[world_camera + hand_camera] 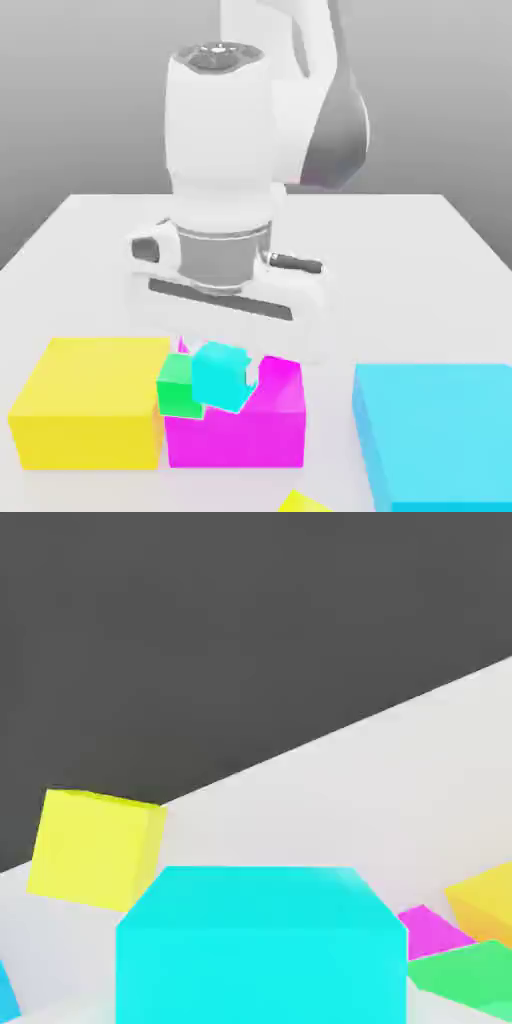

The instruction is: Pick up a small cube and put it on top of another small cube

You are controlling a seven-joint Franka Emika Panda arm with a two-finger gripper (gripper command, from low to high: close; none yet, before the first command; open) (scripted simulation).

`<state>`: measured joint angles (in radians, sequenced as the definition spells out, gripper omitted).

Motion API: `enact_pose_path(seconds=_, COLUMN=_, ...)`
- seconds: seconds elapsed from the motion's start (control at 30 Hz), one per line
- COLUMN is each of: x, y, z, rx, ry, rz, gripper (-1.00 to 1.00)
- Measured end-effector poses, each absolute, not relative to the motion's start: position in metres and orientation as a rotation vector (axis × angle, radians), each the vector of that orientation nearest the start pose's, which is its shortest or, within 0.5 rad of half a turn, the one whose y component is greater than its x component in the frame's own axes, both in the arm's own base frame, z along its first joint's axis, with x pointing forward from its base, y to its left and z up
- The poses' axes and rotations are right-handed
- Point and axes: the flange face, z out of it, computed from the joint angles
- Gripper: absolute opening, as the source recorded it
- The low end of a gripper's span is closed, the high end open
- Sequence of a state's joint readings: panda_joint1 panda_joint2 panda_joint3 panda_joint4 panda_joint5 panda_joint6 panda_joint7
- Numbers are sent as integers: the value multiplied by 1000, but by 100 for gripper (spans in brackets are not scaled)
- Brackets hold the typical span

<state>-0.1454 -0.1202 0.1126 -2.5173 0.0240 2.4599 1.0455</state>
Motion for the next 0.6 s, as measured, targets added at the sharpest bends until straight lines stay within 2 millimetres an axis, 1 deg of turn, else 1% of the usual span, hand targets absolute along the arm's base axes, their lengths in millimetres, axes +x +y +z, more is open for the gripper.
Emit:
enact_pose_path(seconds=0.07, x=442, y=-7, z=340, rx=-2699, ry=1537, rz=-83, gripper=-100)
enact_pose_path(seconds=0.17, x=413, y=6, z=350, rx=-2772, ry=1406, rz=-76, gripper=-100)
enact_pose_path(seconds=0.27, x=383, y=17, z=356, rx=-2839, ry=1268, rz=-63, gripper=-100)
enact_pose_path(seconds=0.4, x=342, y=30, z=359, rx=-2913, ry=1075, rz=-43, gripper=-100)
enact_pose_path(seconds=0.5, x=312, y=37, z=355, rx=-2961, ry=928, rz=-23, gripper=-100)
enact_pose_path(seconds=0.53, x=304, y=37, z=347, rx=-2985, ry=909, rz=-10, gripper=-100)
enact_pose_path(seconds=0.6, x=300, y=36, z=327, rx=-3002, ry=896, rz=0, gripper=-100)
